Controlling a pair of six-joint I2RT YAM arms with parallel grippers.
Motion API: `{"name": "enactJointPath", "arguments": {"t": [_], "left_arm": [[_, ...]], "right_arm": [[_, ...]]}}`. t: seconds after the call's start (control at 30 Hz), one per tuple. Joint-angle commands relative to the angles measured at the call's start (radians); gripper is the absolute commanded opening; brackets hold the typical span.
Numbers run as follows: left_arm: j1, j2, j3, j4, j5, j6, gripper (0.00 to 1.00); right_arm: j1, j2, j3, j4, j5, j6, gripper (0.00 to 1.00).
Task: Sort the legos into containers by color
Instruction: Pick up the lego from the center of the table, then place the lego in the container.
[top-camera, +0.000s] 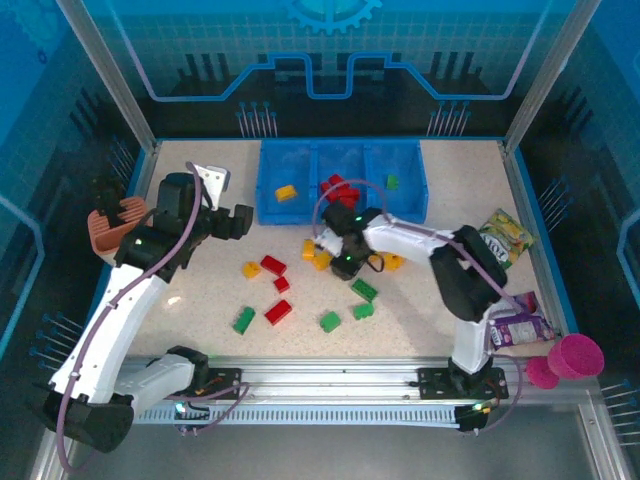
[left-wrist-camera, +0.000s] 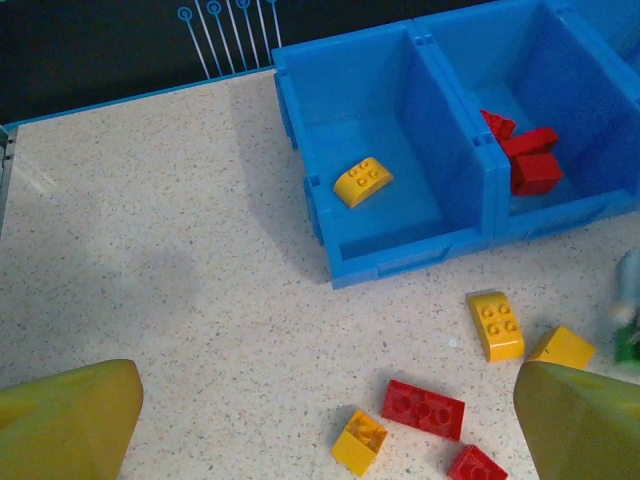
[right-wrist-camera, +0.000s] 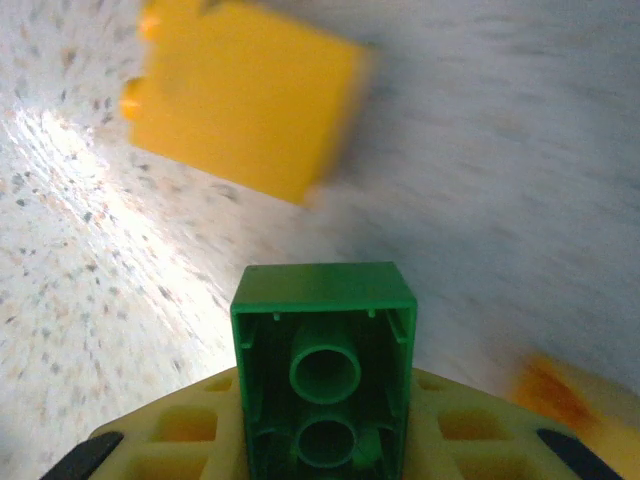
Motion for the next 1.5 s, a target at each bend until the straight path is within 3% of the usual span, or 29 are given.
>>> {"name": "enactJointPath", "arguments": {"t": [0.0, 0.17, 0.37, 0.63, 0.83, 1.03, 1.17, 1.47], "left_arm": [[0.01, -0.02, -0.005, 0.029, 0.006, 0.011, 0.97], [0.01, -0.004, -0.007, 0.035, 0.008, 0.011, 0.97], [0.012, 0.012, 0.002, 0.032, 0.014, 0.01, 0.97], [0.012, 0.025, -0.01, 0.054, 0.032, 0.014, 0.97], [0.015, 0.037, -0.01, 0.059, 0.028, 0.022, 0.98], [0.015, 0.043, -0.01, 0.056, 0.021, 0.023, 0.98], [0.015, 0.038, -0.012, 0.064, 0.02, 0.024, 0.98], [0.015, 0.03, -0.01, 0.063, 0.027, 0.021, 0.99]], "right_arm": [[-0.127, -0.188, 0.015, -0.027, -0.088, 0.102, 0.27], [-0.242, -0.236, 0.094, -0.064, 0.064, 0.125, 0.27], [-0.352, -0.163, 0.217, -0.011, 0.051, 0.119, 0.28], [-0.41, 0.127, 0.454, 0.068, 0.073, 0.12, 0.28], [-0.417, 0.412, 0.75, 0.002, 0.07, 0.126, 0.27], [-0.414, 0.596, 0.978, -0.091, 0.05, 0.138, 0.28], [-0.408, 0.631, 1.021, -0.106, 0.047, 0.146, 0.3], [-0.399, 0.565, 0.97, -0.098, 0.063, 0.147, 0.49]]}}
